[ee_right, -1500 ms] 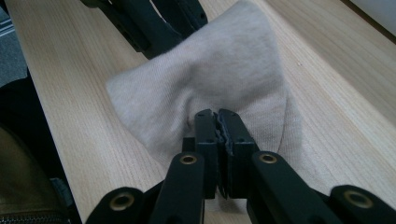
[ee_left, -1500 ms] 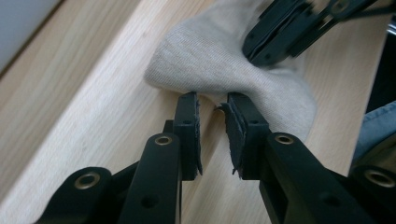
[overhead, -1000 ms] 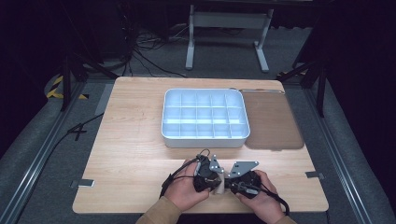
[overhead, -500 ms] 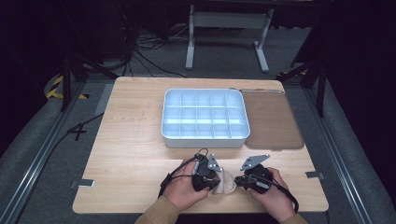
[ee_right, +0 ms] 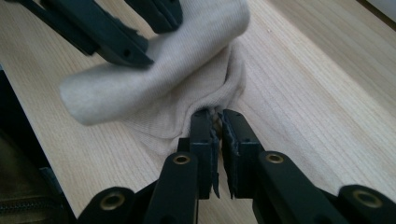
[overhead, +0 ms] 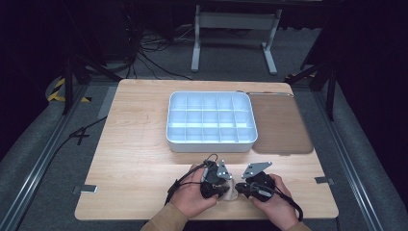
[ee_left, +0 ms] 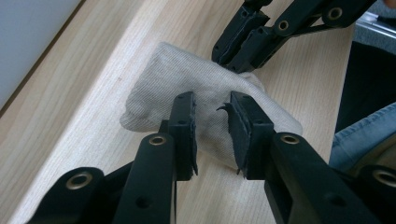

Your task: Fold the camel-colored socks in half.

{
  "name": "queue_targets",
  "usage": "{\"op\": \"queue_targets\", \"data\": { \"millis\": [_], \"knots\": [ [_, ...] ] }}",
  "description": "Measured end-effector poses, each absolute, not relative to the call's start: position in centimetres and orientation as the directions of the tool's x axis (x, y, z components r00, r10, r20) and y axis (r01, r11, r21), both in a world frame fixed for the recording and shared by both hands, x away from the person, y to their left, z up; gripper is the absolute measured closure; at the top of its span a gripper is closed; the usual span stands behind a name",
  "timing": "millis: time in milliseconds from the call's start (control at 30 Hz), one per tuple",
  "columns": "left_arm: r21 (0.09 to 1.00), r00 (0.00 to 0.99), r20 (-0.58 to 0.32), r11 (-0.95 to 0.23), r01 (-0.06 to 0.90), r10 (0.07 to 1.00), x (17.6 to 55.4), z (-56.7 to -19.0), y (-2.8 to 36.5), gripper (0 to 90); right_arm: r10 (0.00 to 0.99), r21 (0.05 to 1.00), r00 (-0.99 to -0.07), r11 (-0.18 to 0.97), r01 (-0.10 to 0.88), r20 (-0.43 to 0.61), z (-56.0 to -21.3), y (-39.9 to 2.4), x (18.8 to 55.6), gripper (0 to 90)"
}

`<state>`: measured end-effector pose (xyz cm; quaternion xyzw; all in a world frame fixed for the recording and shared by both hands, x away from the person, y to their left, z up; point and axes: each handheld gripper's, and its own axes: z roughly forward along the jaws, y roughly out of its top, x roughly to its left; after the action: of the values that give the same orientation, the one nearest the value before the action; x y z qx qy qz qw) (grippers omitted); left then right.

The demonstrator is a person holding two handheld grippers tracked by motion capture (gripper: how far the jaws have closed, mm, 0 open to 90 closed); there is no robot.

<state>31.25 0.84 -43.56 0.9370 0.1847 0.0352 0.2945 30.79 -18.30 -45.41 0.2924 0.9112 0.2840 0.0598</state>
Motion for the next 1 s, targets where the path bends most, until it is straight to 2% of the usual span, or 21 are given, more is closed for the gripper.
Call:
{"op": "queue_targets", "data": {
  "millis": [67, 300, 600, 767, 867, 1000],
  "knots": [
    [0.566, 0.931, -0.041, -0.759, 0.322, 0.364, 31.3, -43.7, 0.8, 69.6, 0.567, 0.553, -0.822, 0.668, 0.499, 0.057, -45.4, -18.2, 30.8, 82.4],
    [0.574, 0.937, -0.045, -0.759, 0.308, 0.346, 31.3, -44.0, 0.7, 60.9, 0.581, 0.559, -0.811, 0.651, 0.513, 0.067, -45.1, -18.8, 31.0, 80.2],
    [0.578, 0.937, -0.041, -0.756, 0.306, 0.348, 31.2, -43.9, 0.6, 57.7, 0.564, 0.682, -0.824, 0.587, 0.435, 0.040, -41.8, -18.4, 31.0, 80.5],
    [0.577, 0.937, -0.035, -0.758, 0.303, 0.347, 31.0, -43.9, 0.6, 56.4, 0.555, 0.689, -0.830, 0.584, 0.430, 0.048, -42.1, -17.3, 31.5, 80.8],
    [0.586, 0.940, -0.038, -0.755, 0.295, 0.338, 31.0, -43.9, 0.6, 53.6, 0.557, 0.684, -0.828, 0.580, 0.443, 0.063, -42.7, -16.9, 31.8, 80.7],
    [0.588, 0.943, -0.043, -0.755, 0.291, 0.330, 31.1, -43.9, 0.8, 42.4, 0.578, 0.680, -0.813, 0.568, 0.464, 0.073, -43.2, -17.2, 32.2, 79.3]
  ]
}}
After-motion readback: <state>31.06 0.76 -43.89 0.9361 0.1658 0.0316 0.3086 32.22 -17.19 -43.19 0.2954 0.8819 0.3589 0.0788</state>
